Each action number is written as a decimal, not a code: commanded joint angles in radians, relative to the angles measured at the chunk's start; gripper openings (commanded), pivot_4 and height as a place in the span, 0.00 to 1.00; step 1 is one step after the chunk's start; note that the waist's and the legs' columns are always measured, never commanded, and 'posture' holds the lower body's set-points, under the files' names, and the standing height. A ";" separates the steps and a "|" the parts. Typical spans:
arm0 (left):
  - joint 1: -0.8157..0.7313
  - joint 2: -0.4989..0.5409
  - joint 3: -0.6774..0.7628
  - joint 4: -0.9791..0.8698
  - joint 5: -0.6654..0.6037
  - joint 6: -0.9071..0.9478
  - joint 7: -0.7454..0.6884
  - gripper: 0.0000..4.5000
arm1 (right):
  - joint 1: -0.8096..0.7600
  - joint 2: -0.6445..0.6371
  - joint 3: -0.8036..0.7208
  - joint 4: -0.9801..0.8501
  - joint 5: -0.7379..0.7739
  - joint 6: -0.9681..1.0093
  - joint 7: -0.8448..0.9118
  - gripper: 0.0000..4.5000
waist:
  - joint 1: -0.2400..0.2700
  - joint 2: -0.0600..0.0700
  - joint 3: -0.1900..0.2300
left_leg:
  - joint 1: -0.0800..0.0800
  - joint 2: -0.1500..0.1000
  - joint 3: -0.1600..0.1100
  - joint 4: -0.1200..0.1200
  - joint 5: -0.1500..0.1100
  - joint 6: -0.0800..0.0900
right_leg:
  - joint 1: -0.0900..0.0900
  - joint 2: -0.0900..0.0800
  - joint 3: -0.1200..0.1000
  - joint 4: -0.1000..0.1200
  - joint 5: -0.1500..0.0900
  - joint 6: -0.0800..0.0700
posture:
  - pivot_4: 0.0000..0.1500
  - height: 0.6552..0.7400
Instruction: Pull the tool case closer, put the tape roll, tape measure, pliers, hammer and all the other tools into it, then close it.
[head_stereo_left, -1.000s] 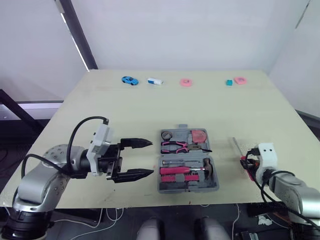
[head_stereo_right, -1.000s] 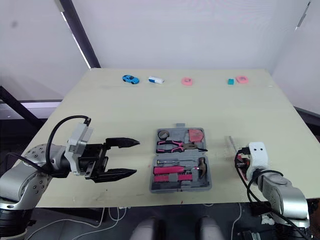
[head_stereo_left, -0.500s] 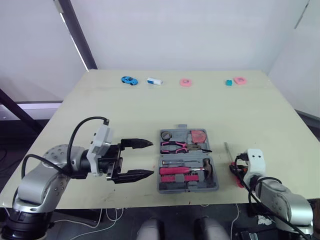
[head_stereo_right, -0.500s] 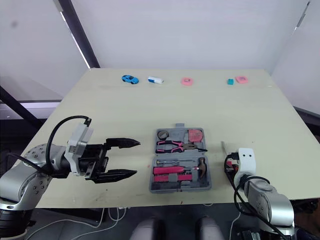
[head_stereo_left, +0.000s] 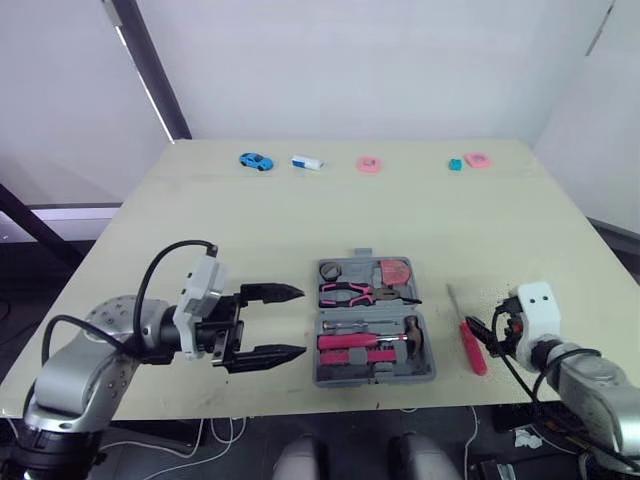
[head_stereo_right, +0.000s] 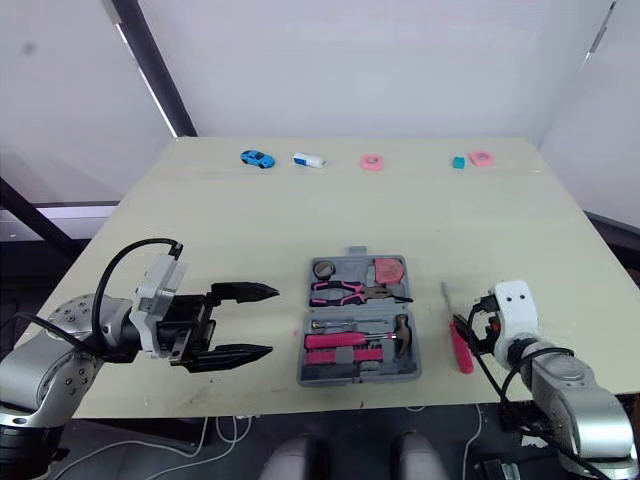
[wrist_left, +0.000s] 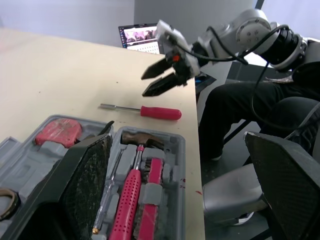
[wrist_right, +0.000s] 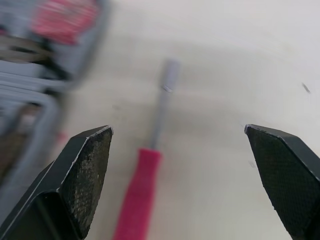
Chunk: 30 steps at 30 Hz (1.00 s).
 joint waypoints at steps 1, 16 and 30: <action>-0.011 0.006 0.009 -0.032 -0.005 -0.008 0.010 1.00 | -0.013 -0.140 0.011 0.050 0.032 -0.136 0.221 0.99 | 0.002 0.000 0.000 | 0.000 0.000 0.000 0.000 0.000 0.000 | 0.000 0.000 0.000 0.000 0.000 0.000 | 1.00 0.99; 0.008 -0.017 0.025 -0.055 -0.018 -0.017 0.049 1.00 | -0.692 -0.424 0.599 1.072 -0.239 -1.442 1.196 0.99 | -0.003 0.000 0.004 | 0.001 0.000 0.005 0.001 0.000 0.000 | 0.001 0.001 0.001 0.000 0.002 -0.004 | 1.00 0.99; 0.097 -0.001 0.065 -0.147 -0.022 -0.013 0.101 1.00 | -1.107 -0.188 0.926 1.700 -0.682 -2.165 1.094 0.99 | 0.003 0.002 0.007 | 0.000 0.000 0.006 0.001 0.001 -0.001 | 0.000 0.000 0.001 0.000 0.003 -0.005 | 1.00 0.99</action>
